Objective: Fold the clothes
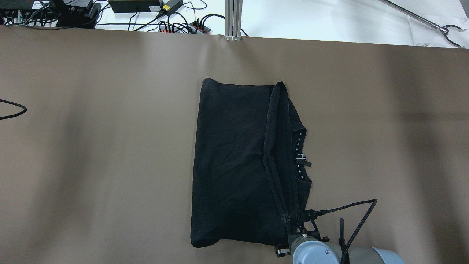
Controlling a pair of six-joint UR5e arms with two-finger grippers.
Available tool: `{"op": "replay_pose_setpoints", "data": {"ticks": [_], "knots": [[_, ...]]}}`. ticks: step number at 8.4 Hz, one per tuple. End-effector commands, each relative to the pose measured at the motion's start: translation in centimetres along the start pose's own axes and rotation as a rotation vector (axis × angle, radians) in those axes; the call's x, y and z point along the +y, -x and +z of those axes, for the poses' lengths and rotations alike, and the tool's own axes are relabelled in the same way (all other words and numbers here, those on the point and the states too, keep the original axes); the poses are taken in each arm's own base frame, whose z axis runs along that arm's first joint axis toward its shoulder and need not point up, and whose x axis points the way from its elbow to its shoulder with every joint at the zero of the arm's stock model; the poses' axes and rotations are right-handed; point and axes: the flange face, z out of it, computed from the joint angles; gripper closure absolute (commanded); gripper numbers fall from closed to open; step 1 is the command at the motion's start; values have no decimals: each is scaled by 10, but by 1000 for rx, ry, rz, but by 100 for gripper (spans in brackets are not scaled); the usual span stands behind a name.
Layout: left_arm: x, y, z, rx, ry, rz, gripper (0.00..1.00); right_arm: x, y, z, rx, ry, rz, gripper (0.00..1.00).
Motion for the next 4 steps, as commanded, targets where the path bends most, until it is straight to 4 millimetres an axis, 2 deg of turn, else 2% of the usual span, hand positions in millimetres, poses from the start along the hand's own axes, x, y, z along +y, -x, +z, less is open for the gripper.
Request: {"op": "replay_pose_setpoints", "data": {"ticks": [1, 4], "knots": [[-21, -6, 2, 2, -12, 11, 6, -253, -369, -88, 455, -92, -391, 5], [-25, -5, -1, 5, -19, 6, 6, -253, -365, -92, 444, -103, -387, 5]]}}
